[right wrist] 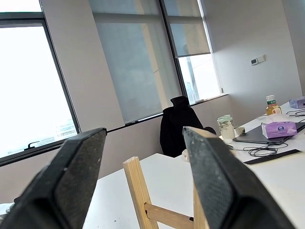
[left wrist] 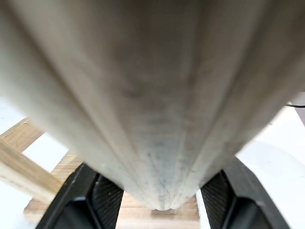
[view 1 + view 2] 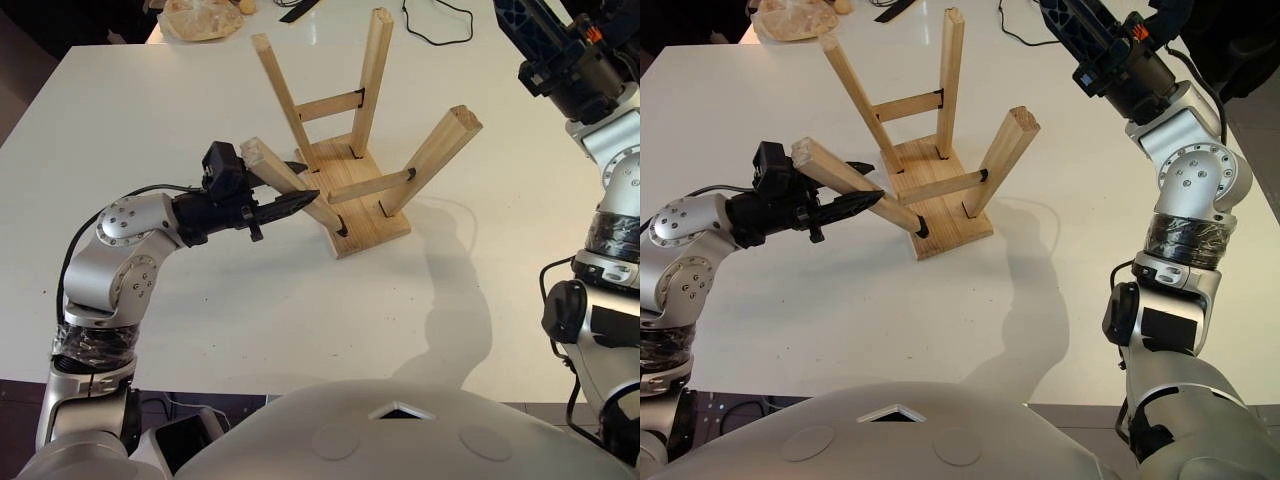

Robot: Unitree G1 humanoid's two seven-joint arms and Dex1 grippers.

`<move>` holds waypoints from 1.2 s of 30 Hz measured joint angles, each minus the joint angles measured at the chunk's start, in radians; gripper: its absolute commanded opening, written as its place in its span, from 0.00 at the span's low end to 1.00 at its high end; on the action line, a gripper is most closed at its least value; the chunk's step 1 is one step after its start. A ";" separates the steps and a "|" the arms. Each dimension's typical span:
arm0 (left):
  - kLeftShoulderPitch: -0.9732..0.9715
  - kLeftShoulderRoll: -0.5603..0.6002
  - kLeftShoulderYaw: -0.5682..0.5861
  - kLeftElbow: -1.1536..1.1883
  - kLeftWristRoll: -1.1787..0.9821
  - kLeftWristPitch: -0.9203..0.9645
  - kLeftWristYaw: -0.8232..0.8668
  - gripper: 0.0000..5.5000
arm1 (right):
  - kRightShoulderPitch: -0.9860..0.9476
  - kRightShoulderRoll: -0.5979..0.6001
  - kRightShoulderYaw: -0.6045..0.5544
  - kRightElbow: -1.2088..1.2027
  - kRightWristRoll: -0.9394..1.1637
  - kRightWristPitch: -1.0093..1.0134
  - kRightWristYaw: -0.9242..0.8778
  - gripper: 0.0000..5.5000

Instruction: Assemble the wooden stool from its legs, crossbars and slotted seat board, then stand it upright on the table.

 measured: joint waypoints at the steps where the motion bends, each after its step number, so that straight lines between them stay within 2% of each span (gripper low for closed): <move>1: -0.015 0.001 -0.008 0.006 0.012 0.001 0.004 0.37 | 0.003 0.003 0.000 -0.007 0.002 0.000 -0.004 0.54; 8: -0.126 0.029 -0.046 -0.023 0.067 0.124 0.083 0.37 | 0.061 0.035 0.026 -0.103 0.008 0.001 -0.022 0.54; 14: -0.185 0.045 -0.063 -0.043 0.063 0.212 0.094 0.37 | 0.153 0.054 0.122 -0.329 -0.031 -0.009 -0.050 0.54; 19: -0.202 0.053 -0.065 -0.042 0.062 0.232 0.092 0.37 | 0.120 0.054 0.246 -0.522 -0.178 -0.065 -0.119 0.43; 24: -0.199 0.053 -0.070 -0.043 0.067 0.217 0.091 0.37 | 0.109 0.007 0.495 -0.603 -0.557 -0.210 -0.177 0.28; 27: -0.166 0.053 -0.076 -0.062 0.096 0.189 0.097 0.37 | 0.146 0.027 0.590 -0.589 -0.709 -0.275 -0.242 0.20; 31: -0.126 0.045 -0.077 -0.073 0.114 0.149 0.110 0.37 | 0.191 0.051 0.643 -0.545 -0.826 -0.325 -0.300 0.10; 36: -0.119 0.026 -0.086 -0.053 0.128 0.129 0.120 0.37 | 0.194 0.071 0.645 -0.480 -0.906 -0.377 -0.327 0.00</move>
